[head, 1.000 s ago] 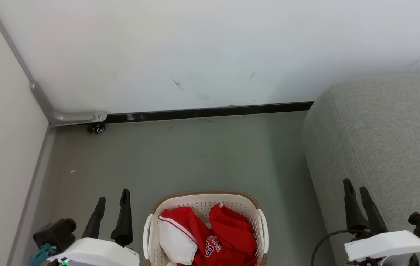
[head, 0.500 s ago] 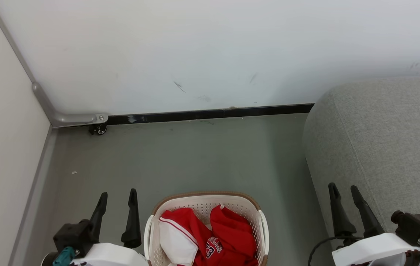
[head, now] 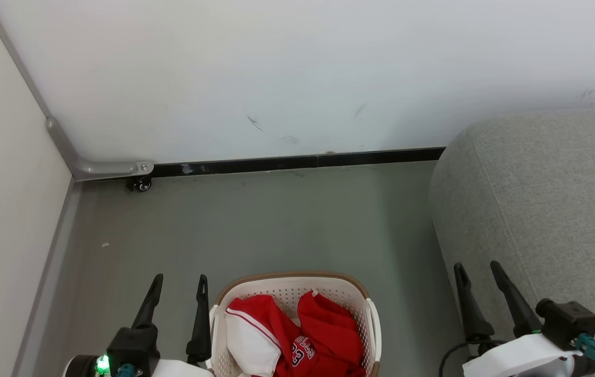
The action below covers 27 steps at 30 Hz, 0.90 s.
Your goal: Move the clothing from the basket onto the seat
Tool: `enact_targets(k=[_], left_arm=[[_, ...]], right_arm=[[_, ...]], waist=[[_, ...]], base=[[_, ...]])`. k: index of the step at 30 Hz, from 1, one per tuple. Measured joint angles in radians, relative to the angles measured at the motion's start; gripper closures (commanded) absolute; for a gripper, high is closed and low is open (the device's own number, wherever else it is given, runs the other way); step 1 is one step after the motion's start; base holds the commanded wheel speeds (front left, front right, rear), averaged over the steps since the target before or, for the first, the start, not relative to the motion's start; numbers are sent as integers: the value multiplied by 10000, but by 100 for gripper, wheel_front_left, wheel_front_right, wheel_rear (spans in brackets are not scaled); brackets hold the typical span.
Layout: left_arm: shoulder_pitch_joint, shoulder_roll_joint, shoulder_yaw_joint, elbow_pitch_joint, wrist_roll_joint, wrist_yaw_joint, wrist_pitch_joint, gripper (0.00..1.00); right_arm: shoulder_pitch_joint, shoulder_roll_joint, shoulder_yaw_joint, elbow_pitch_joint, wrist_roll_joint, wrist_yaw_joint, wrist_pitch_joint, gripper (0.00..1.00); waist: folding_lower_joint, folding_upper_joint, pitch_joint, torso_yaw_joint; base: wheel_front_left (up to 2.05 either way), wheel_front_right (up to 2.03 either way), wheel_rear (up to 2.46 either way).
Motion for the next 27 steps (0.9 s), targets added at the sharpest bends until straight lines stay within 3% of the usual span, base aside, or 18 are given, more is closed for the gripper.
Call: enact_targets(k=[7, 27], left_arm=[[3, 6, -134, 182, 694, 92, -263, 0], [2, -69, 171, 677, 485, 86, -276, 0]], right_arm=[[35, 23, 77, -15, -905, 2, -169, 0], [218, 69, 31, -67, -924, 2, -169, 0]], waist=[[-1, 0, -25, -1], [-3, 0, -58, 32]], base=[[0, 0, 0], [0, 0, 0]])
